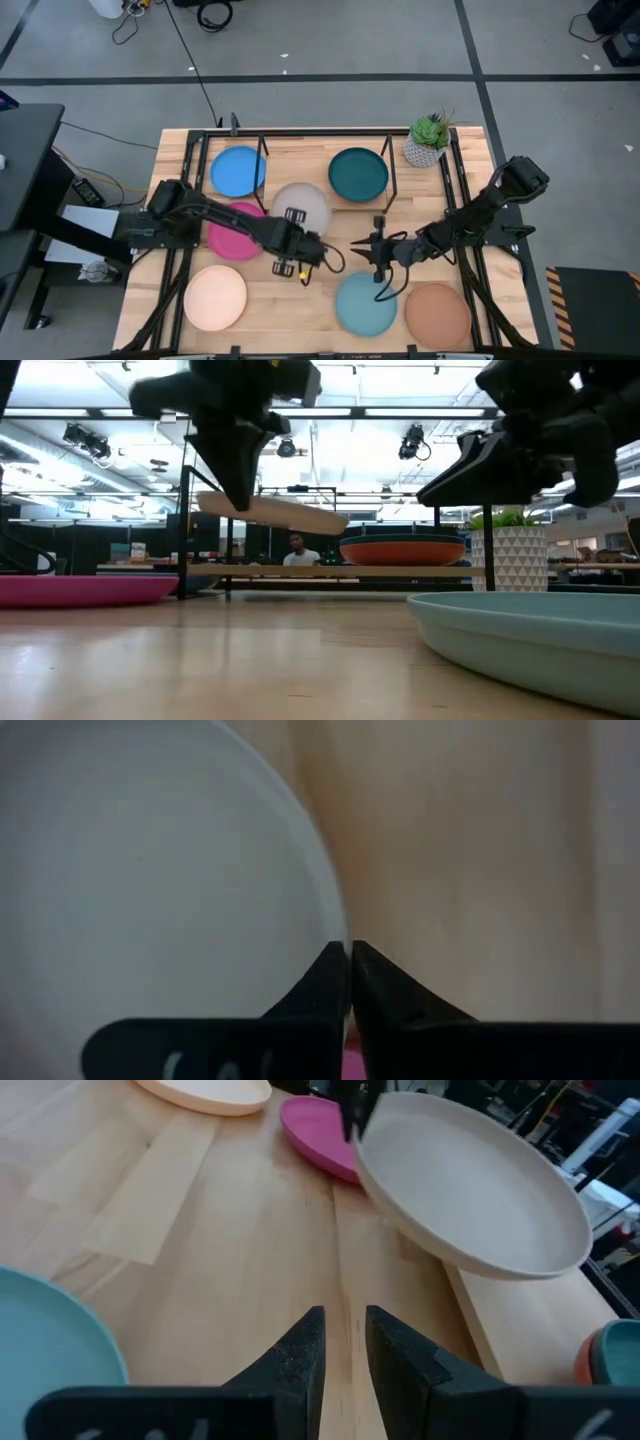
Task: Place and stack plates onto a shelf
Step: Put the gray plate on the shelf, then stack the pink plate on top of the dark green plate on the shelf
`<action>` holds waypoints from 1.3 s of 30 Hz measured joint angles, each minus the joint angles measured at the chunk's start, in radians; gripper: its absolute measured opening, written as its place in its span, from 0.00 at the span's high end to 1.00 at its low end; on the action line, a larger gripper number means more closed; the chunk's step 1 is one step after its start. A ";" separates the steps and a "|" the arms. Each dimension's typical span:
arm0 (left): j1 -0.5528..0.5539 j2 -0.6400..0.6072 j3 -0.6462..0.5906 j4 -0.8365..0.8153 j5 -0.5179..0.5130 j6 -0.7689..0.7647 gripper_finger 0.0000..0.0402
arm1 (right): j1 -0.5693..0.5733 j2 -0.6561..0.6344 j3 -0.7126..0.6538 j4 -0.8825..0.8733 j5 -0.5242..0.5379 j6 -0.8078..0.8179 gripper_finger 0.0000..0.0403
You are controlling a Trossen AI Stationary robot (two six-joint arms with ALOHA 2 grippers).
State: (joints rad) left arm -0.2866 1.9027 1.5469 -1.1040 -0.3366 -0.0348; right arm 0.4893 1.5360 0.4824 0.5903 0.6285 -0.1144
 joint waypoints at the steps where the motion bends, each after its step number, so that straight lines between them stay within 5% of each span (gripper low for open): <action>1: 0.011 -0.015 -0.022 0.024 0.000 0.010 0.97 | 0.009 0.000 0.000 -0.001 0.013 0.004 0.80; 10: 0.121 -0.175 -0.234 0.266 0.054 0.041 0.97 | 0.053 0.000 0.000 -0.001 0.061 0.013 0.80; 19: 0.210 -0.197 -0.357 0.393 0.053 0.098 0.97 | 0.056 0.000 0.000 -0.006 0.061 0.041 0.80; 39: 0.316 -0.195 -0.377 0.502 0.086 0.107 0.81 | 0.059 0.000 -0.001 -0.018 0.060 0.059 0.80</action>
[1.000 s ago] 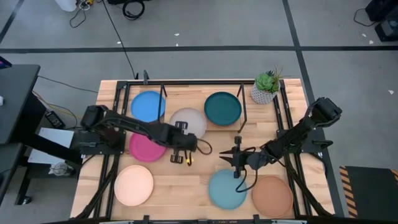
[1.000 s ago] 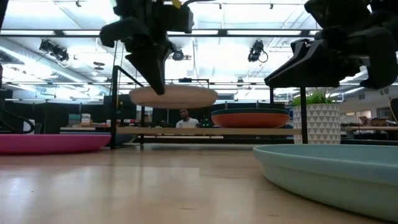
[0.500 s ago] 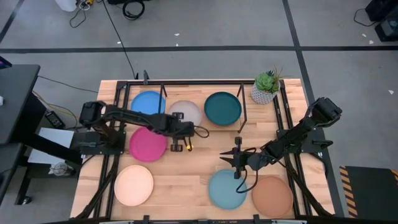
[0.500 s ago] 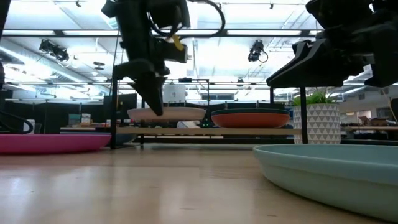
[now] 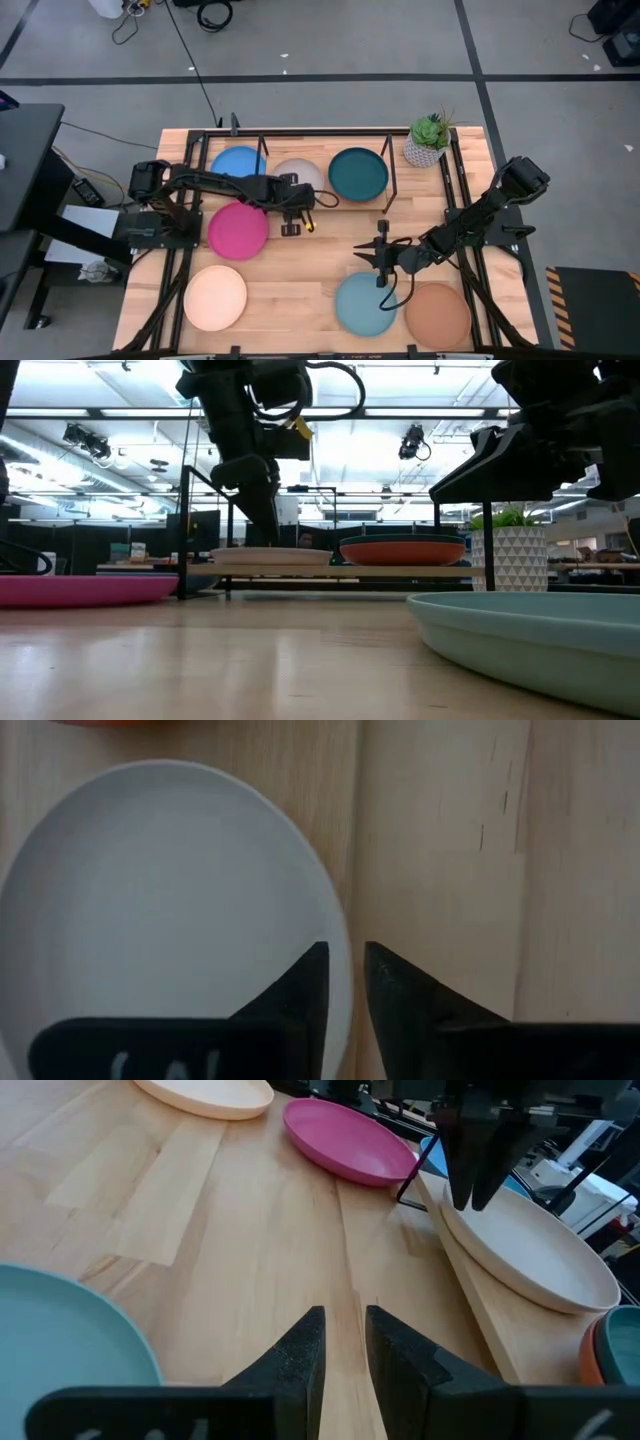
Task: Place and stack plates onto a shelf
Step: Stack the pink plate on top of the dark green plate on the shelf
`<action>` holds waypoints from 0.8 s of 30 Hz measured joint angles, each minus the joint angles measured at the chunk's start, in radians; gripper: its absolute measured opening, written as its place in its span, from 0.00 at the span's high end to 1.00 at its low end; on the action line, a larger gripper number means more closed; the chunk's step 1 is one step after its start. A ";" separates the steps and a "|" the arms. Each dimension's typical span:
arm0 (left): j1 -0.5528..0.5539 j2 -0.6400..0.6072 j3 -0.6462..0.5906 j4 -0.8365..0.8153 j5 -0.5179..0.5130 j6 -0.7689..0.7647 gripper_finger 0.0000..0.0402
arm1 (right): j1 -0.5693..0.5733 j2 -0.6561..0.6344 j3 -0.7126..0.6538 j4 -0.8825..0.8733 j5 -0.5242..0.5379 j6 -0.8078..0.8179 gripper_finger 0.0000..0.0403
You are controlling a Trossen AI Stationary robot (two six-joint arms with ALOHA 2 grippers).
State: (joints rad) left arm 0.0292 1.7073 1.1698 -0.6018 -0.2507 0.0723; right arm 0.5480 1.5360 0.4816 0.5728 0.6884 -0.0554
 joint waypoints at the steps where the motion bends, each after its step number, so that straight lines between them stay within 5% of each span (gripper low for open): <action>1: -0.002 0.000 0.001 -0.002 0.001 0.000 0.80 | 0.000 0.000 0.000 0.000 0.000 0.000 0.80; 9: -0.088 0.000 0.132 -0.099 0.074 -0.019 0.81 | 0.000 0.000 0.000 0.000 0.000 -0.009 0.80; 16: -0.210 0.000 0.174 -0.154 0.276 -0.323 0.82 | -0.002 0.000 0.000 0.001 0.001 -0.048 0.80; 24: -0.407 0.000 0.173 -0.336 0.299 -0.512 0.82 | -0.039 0.000 0.000 0.034 0.000 -0.127 0.80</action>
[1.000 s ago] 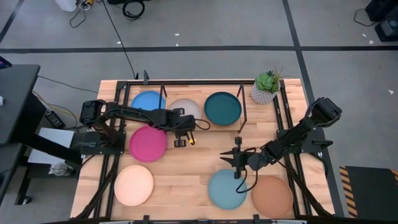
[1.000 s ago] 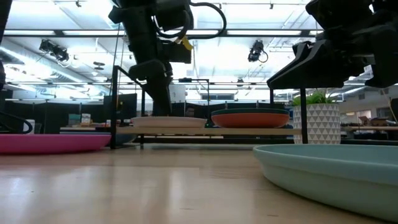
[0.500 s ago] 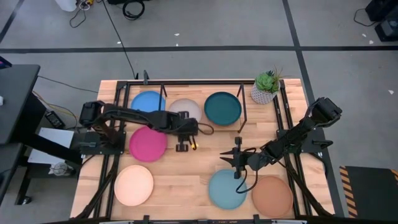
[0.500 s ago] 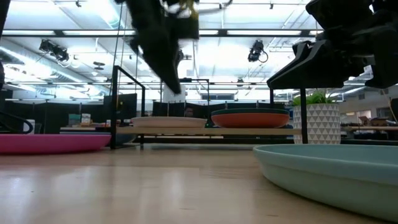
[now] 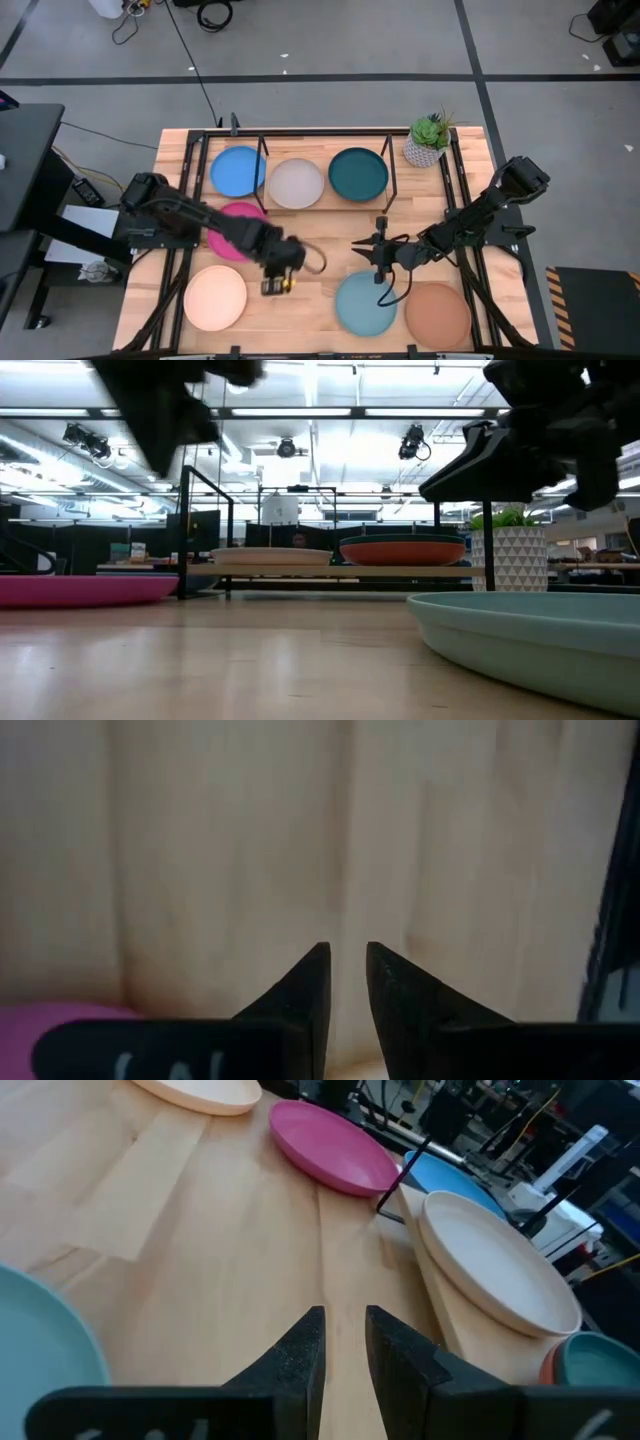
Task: Place and stack plates onto a shelf
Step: Stack the pink plate on top of the dark green plate on the shelf
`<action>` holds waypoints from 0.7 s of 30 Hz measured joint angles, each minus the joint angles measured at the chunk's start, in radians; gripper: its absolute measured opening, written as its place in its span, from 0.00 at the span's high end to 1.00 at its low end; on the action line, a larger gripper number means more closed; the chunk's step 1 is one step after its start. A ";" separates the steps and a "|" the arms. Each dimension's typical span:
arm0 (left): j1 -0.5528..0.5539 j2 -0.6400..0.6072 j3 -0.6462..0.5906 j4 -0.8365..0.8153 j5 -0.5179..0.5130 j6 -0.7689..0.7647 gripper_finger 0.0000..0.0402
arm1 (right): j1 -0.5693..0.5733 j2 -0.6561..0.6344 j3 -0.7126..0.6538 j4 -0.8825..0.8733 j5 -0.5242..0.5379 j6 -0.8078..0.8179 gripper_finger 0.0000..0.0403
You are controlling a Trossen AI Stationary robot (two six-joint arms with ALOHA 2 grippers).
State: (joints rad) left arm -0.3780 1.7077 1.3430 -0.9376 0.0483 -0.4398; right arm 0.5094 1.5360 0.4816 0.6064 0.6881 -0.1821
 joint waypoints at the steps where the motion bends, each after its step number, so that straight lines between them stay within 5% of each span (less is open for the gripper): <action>1: -0.027 0.000 0.000 -0.010 -0.002 -0.016 0.82 | -0.006 0.000 0.000 0.005 -0.001 -0.009 0.80; 10: -0.211 -0.018 -0.060 -0.041 -0.178 -0.236 0.83 | -0.091 0.000 0.000 0.040 -0.126 -0.086 0.80; 21: -0.244 -0.273 -0.358 0.048 -0.313 -0.526 0.96 | -0.161 0.000 0.000 0.073 -0.258 -0.115 0.80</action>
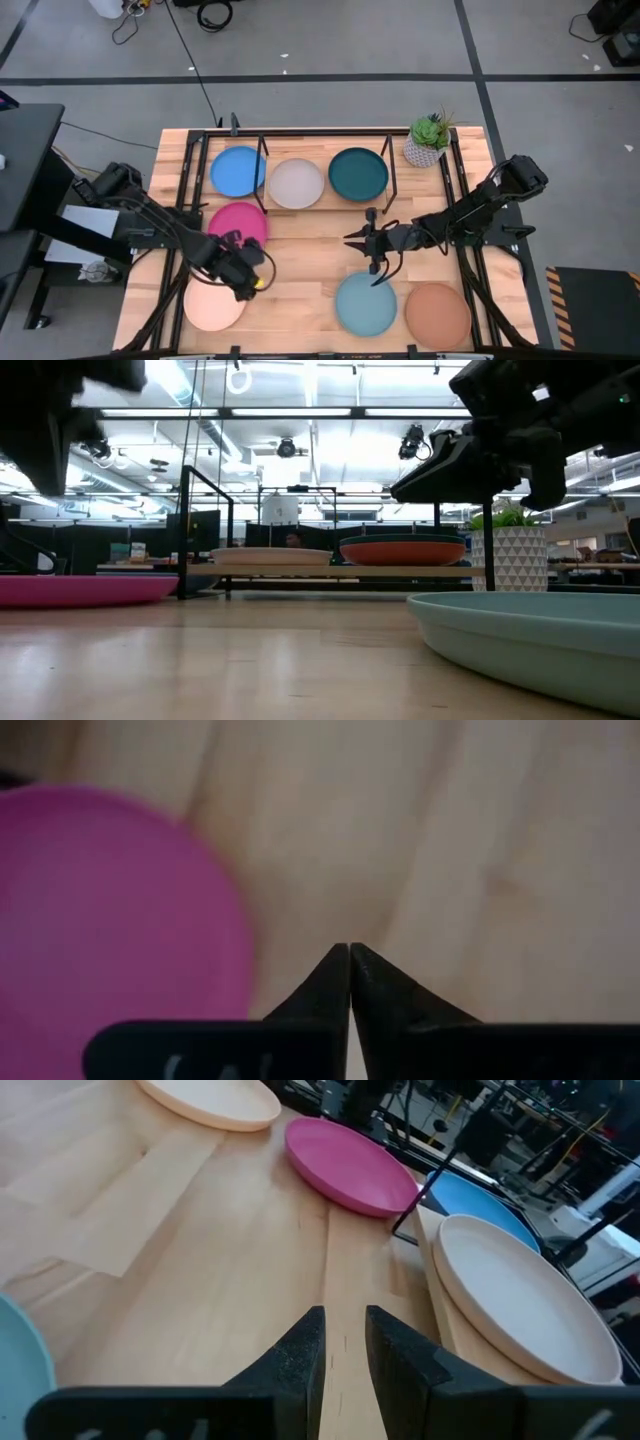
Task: Place and stack plates onto a shelf
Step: Stack the pink plate on top of the dark green plate on the shelf
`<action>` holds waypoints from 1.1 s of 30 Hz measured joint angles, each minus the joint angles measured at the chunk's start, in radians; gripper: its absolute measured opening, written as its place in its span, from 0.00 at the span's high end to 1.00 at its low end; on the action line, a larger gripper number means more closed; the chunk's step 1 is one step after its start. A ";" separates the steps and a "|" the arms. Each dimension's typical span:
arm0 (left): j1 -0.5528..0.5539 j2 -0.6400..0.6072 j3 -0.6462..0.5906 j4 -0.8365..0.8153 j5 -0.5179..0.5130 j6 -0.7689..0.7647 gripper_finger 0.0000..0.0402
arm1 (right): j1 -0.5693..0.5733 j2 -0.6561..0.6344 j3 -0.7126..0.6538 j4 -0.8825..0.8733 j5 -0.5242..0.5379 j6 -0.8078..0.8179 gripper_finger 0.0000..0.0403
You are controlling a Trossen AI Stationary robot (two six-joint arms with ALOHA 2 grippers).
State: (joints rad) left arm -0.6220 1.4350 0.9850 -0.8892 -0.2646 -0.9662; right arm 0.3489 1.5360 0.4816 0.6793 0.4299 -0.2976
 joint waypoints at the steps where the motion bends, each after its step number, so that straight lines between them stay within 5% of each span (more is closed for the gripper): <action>1: 0.000 -0.011 -0.030 -0.001 -0.020 -0.033 0.96 | -0.002 0.000 0.000 0.000 -0.006 0.001 0.80; 6: 0.010 0.000 -0.125 0.025 -0.044 -0.081 0.91 | -0.005 0.000 -0.014 0.002 -0.012 0.011 0.80; 15: 0.031 0.058 -0.130 0.048 -0.084 -0.015 0.66 | -0.002 0.000 -0.019 0.016 -0.013 0.051 0.80; 20: 0.031 0.119 -0.131 0.047 -0.083 0.014 0.59 | -0.002 0.000 -0.019 0.012 -0.013 0.059 0.80; 26: 0.031 0.175 -0.131 0.055 -0.079 0.033 0.64 | -0.002 0.000 -0.019 0.010 -0.013 0.060 0.80; 33: 0.061 0.182 -0.130 0.071 -0.005 0.037 0.88 | -0.002 0.000 -0.019 0.011 -0.013 0.059 0.80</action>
State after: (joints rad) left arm -0.5609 1.6167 0.8547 -0.8178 -0.2697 -0.9291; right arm 0.3473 1.5356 0.4629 0.6899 0.4168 -0.2382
